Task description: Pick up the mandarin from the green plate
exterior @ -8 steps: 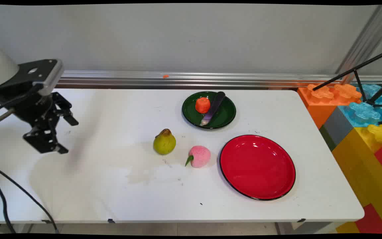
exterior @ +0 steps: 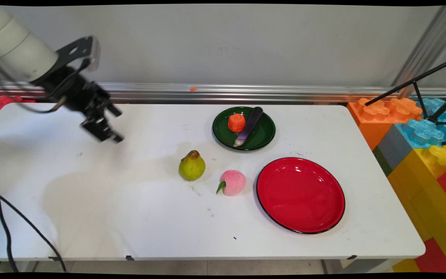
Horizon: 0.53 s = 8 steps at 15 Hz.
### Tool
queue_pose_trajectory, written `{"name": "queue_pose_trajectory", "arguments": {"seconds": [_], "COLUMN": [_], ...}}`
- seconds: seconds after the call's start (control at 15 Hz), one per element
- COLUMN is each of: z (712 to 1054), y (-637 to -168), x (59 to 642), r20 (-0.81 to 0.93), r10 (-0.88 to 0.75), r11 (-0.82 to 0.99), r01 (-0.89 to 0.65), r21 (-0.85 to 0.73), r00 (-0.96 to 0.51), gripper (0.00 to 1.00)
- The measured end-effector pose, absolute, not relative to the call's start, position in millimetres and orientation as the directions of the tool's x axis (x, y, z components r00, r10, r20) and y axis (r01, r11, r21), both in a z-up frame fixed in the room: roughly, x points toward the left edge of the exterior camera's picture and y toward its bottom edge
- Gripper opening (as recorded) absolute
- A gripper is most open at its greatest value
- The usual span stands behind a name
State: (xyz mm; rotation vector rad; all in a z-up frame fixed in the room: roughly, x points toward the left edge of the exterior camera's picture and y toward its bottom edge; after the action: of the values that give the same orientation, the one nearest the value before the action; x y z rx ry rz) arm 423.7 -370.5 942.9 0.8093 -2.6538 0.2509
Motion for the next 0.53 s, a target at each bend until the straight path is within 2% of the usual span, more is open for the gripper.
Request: {"name": "queue_pose_trajectory", "arguments": {"seconds": [0.53], "z": [924.8], "y": [-447.5], "x": [399.3], "r20": [0.56], "r10": [-0.552], "r11": [0.733], "r01": [-0.68], "r21": [-0.028], "r00": [-0.618], "gripper": [1.0]}}
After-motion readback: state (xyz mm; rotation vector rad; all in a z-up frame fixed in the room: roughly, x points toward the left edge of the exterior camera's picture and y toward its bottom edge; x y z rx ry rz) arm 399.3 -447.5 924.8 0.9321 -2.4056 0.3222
